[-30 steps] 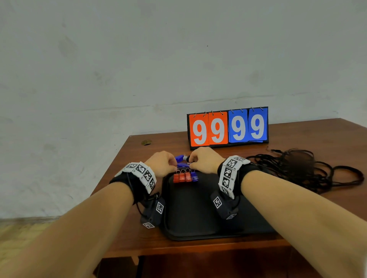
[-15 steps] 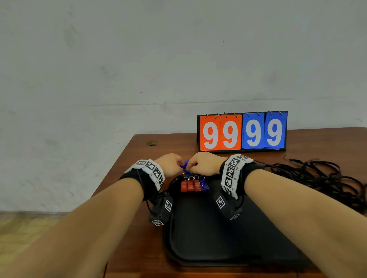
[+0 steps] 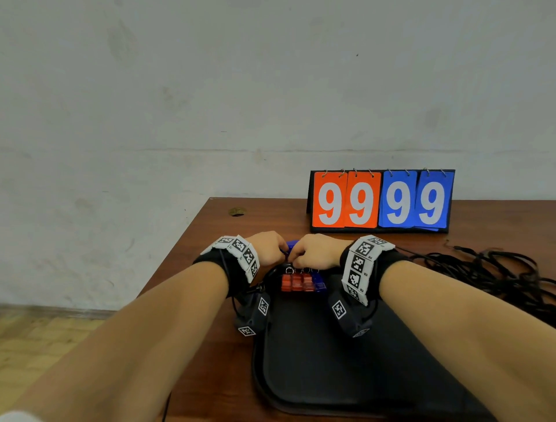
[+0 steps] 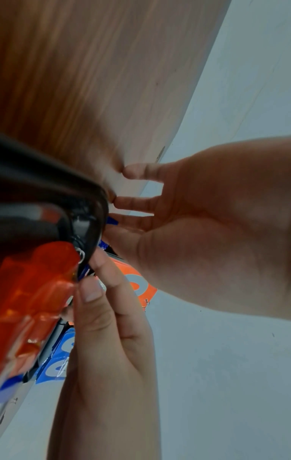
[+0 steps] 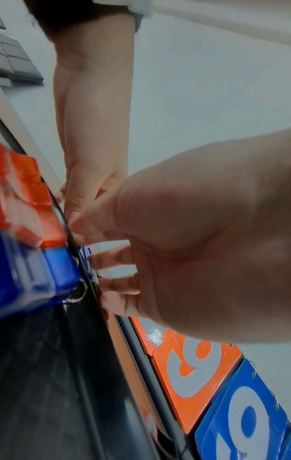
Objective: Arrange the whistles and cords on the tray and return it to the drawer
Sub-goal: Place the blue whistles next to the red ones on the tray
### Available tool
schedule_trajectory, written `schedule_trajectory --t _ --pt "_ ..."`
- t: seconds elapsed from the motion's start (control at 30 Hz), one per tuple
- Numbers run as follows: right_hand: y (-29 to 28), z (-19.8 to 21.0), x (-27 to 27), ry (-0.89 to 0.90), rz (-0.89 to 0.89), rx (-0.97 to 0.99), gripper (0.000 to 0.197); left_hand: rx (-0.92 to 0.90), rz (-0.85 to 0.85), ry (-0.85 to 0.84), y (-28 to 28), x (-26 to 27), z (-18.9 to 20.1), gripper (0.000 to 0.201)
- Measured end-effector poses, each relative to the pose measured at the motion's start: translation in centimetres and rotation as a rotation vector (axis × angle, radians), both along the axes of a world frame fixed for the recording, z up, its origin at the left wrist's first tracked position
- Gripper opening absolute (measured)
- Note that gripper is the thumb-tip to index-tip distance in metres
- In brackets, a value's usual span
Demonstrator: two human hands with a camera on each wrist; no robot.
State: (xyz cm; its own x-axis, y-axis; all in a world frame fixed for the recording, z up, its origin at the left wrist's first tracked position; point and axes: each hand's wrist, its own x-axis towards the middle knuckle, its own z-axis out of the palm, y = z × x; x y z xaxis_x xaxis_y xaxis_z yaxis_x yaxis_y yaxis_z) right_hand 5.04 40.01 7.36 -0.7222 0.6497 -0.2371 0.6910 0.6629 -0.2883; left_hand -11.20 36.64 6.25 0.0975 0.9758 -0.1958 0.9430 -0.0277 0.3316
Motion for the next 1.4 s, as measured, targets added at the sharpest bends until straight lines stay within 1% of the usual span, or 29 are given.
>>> schedule_trajectory --t 0.1,0.2,0.27,0.33,0.43,0.57,0.63,0.73,0.8,0.87,1.03,1.1,1.23,1.33,1.4 --pt "0.0 -0.1 0.4 0.098 -0.032 -0.023 0.026 0.040 0.037 -0.010 -0.4 -0.2 0.0 0.026" --pt "-0.2 0.1 1.0 0.256 -0.101 -0.001 0.023 0.118 0.093 0.008 -1.1 -0.5 0.3 0.023" --pt "-0.7 0.6 1.5 0.378 -0.163 -0.028 0.024 0.185 0.135 -0.005 -1.8 -0.6 0.9 0.024" --pt "-1.4 1.3 2.1 0.460 -0.209 -0.062 0.024 0.250 0.172 -0.035 -2.6 -0.7 1.8 0.022" --pt "-2.8 2.5 3.0 0.492 -0.218 -0.085 0.026 0.336 0.226 -0.081 -4.2 -0.3 3.1 0.013" --pt "-5.0 4.3 4.4 0.521 -0.225 -0.057 0.027 0.408 0.287 -0.136 -6.5 0.5 4.7 0.005" --pt "-6.0 5.4 5.3 0.565 -0.247 -0.068 0.028 0.412 0.297 -0.182 -7.6 0.9 5.6 0.006" --pt "-7.8 6.4 6.7 0.627 -0.319 -0.104 0.033 0.392 0.310 -0.238 -9.1 1.8 6.7 0.021" --pt "-8.8 6.9 7.7 0.647 -0.364 -0.115 0.032 0.388 0.309 -0.269 -10.0 2.7 7.2 0.019" --pt "-9.6 7.3 8.8 0.654 -0.392 -0.109 0.027 0.375 0.302 -0.323 -10.7 3.8 7.7 0.016" --pt "-11.1 8.2 11.2 0.638 -0.405 -0.080 0.022 0.312 0.249 -0.426 -12.1 6.3 8.6 0.014" --pt "-11.6 8.4 11.8 0.662 -0.422 -0.117 0.022 0.290 0.237 -0.429 -12.5 7.3 8.8 0.012" --pt "-12.1 8.7 12.7 0.697 -0.437 -0.137 0.022 0.265 0.260 -0.454 -12.7 9.0 9.0 0.015" --pt "-12.4 8.8 13.4 0.685 -0.424 -0.124 0.022 0.231 0.244 -0.451 -12.8 10.0 9.3 0.014" --pt "-12.5 8.8 13.7 0.677 -0.418 -0.127 0.019 0.206 0.228 -0.455 -12.7 10.5 9.4 0.014"
